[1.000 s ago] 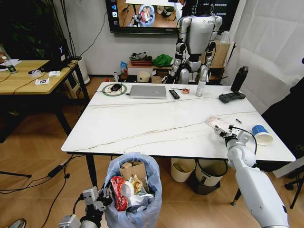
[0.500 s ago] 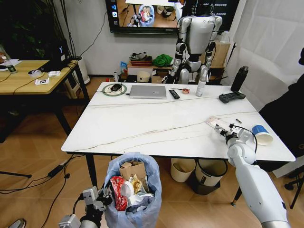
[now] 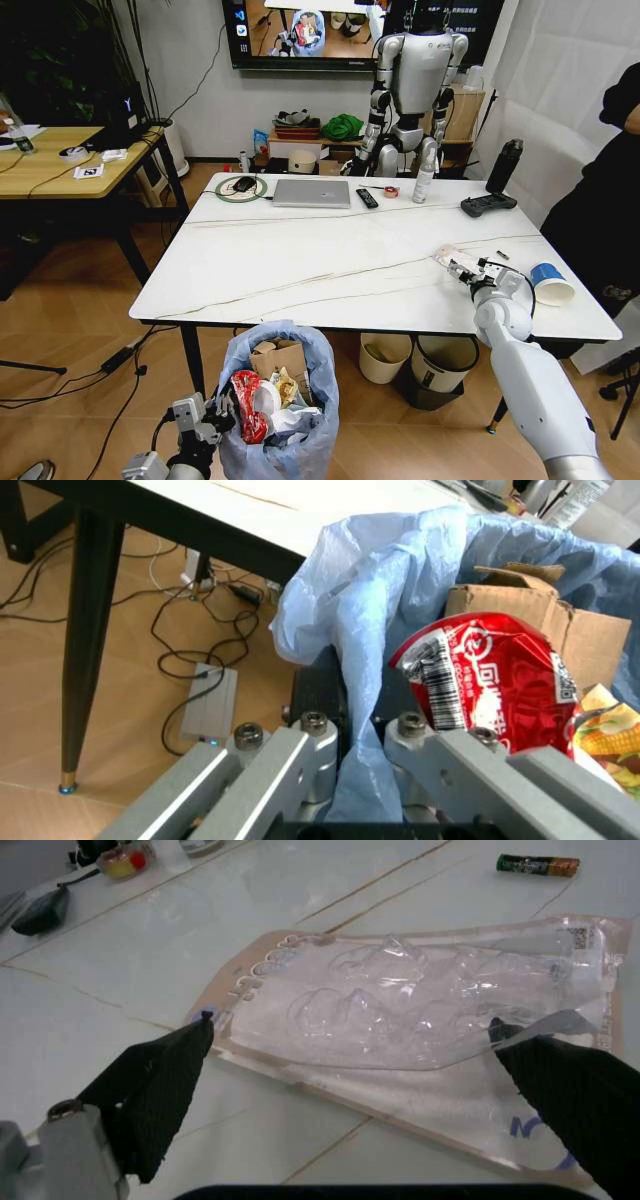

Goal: Pick up the trash bin and place the trash from the table into it.

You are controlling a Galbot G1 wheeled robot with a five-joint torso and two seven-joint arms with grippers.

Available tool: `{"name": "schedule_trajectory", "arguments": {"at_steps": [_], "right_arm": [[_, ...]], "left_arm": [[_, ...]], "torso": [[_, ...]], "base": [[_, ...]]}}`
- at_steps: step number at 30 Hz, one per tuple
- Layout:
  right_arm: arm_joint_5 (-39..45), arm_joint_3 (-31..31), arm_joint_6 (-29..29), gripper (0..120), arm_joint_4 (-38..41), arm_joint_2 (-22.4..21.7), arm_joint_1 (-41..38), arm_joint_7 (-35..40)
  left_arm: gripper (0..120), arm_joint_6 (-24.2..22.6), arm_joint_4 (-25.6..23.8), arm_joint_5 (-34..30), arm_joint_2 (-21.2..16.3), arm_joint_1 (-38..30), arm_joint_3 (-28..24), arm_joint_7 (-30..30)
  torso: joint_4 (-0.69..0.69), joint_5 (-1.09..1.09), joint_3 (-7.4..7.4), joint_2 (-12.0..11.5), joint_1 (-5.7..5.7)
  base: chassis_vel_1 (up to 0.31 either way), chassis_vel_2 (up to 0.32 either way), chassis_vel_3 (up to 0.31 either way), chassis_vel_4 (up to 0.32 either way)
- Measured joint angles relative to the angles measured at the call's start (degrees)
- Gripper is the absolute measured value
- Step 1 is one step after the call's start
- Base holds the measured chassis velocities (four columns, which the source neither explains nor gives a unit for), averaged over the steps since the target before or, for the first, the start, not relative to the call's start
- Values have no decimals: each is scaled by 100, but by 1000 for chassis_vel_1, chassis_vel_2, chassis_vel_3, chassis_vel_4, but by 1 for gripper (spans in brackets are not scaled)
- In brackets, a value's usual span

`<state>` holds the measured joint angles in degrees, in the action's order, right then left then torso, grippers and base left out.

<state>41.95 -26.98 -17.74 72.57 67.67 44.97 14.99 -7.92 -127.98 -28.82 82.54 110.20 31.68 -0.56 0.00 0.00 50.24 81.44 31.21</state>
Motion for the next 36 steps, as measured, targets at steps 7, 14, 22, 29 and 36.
{"name": "schedule_trajectory", "arguments": {"at_steps": [7,14,22,29,36], "right_arm": [[-4,-3,5,99,-98,5,-69,-1],[-6,-11,18,81,-158,1,-106,-15],[-4,-27,27,51,-141,-8,-50,-29],[4,-43,30,25,-129,-34,-31,-33],[13,-44,33,0,-125,-51,-28,-47]], "left_arm": [[0,2,-7,1,3,1,6,0],[0,6,-7,1,3,1,11,0],[0,7,-6,-2,-10,-1,11,2],[0,9,9,-3,-14,3,-6,3],[0,9,27,-3,-14,-9,-20,5]], "torso": [[0,0,0,0,0],[0,0,0,0,0],[0,0,0,0,-1],[0,0,0,0,-1],[0,0,0,0,-1]], "base": [[0,0,0,0],[0,0,0,0],[0,0,0,0],[0,0,0,0],[0,0,0,0]]}}
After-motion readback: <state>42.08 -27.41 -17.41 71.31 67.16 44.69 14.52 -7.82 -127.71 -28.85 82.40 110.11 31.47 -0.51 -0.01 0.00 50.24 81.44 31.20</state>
